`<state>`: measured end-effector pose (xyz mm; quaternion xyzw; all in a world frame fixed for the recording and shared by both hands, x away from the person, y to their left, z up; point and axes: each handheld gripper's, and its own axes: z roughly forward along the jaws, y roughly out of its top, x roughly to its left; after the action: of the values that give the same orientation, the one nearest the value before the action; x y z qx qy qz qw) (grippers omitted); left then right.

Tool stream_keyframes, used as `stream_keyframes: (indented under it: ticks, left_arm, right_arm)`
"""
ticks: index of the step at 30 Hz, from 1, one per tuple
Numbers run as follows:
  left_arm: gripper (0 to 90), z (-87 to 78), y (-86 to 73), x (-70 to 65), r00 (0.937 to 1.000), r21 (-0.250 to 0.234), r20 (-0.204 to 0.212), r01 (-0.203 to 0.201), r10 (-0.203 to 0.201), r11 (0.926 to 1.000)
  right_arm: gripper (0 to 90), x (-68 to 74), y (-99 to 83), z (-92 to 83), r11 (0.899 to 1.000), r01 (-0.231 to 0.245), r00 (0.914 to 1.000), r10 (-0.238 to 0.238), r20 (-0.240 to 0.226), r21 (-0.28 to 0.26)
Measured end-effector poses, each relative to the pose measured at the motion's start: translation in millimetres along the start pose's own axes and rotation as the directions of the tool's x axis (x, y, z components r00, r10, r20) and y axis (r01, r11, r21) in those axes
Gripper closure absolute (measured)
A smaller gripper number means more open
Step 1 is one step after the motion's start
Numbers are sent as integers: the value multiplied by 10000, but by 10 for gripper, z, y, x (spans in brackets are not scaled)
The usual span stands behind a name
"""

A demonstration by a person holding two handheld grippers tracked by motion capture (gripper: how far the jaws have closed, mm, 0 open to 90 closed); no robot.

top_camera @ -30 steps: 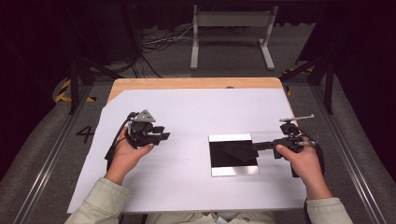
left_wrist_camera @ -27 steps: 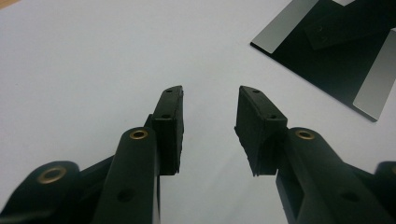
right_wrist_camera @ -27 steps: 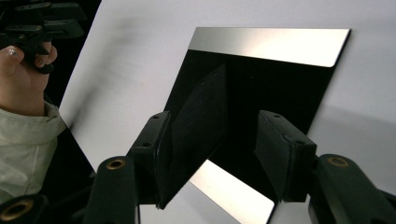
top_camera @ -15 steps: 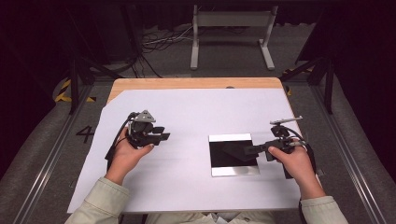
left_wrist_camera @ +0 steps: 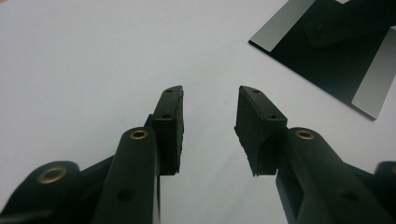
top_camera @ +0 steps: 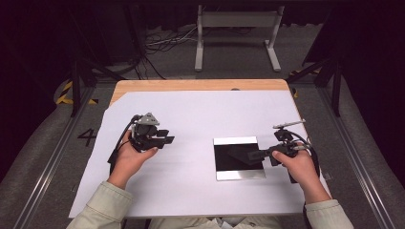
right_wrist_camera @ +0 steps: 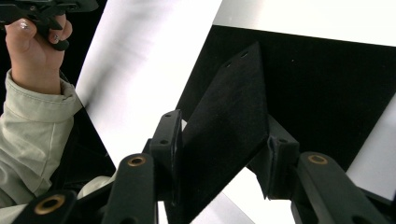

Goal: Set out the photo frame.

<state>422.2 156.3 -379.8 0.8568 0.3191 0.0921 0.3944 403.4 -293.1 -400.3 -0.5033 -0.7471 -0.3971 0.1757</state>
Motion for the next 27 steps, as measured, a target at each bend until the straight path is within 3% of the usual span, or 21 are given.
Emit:
stream_keyframes:
  ticks: [17, 20, 27]
  left_arm:
    - [623, -1, 0, -2, 10000, 13, 38, -17, 17, 10000]
    - [623, -1, 0, -3, 10000, 17, 36, -23, 23, 10000]
    - [623, 0, 1, -3, 10000, 23, 51, -31, 31, 10000]
  right_arm:
    - [653, 45, -12, -41, 9999, 61, 9997, -65, -255, -135]
    - [682, 91, -20, -61, 9984, 543, 9980, -549, -305, -184]
    - [745, 171, -31, -92, 9944, 1022, 9931, -1036, -541, -274]
